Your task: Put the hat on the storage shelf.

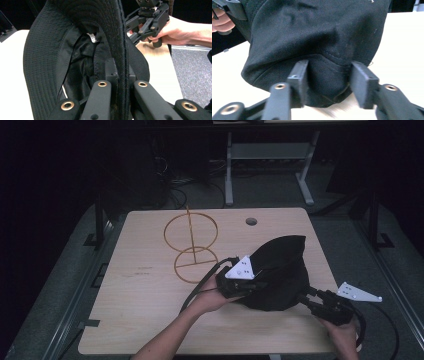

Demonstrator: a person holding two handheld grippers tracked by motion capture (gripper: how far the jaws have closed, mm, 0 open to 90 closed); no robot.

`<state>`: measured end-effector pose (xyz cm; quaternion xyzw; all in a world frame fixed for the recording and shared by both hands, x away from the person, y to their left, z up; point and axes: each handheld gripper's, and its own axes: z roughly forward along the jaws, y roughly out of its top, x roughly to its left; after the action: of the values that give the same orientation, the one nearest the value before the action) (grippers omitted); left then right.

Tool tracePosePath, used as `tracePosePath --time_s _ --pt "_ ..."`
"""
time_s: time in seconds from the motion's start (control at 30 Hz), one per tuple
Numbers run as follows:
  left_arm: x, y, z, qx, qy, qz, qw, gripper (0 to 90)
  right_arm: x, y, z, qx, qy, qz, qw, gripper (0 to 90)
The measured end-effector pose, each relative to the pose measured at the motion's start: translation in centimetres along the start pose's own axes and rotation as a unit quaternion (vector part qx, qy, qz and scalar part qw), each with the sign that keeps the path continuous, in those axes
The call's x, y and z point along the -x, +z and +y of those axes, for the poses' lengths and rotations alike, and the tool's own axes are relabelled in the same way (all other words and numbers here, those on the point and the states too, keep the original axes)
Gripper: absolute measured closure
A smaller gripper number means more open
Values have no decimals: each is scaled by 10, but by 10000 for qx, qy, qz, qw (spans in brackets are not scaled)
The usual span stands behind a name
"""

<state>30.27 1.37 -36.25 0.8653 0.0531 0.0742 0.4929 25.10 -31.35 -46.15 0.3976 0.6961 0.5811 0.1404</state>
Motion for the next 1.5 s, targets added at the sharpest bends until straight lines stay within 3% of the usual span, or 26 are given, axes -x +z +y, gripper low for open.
tracePosePath --time_s 0.1,0.27,0.4,1.1,1.5 --pt "0 0 0 1 -7 -7 10000 878 0 1 0 15 -16 23 10000 608" --pt "1 0 -1 -34 40 -6 10000 877 -3 5 2 43 -79 63 9999 805" --pt "0 -3 -1 -7 -7 38 10000 877 -5 4 4 66 -192 29 9998 856" --pt "-4 -22 -3 -13 13 342 9994 858 -21 -5 23 254 -512 -14 9984 878" --pt "-8 -35 -6 16 -73 564 9984 800 -36 -10 48 400 -874 10 9954 878"
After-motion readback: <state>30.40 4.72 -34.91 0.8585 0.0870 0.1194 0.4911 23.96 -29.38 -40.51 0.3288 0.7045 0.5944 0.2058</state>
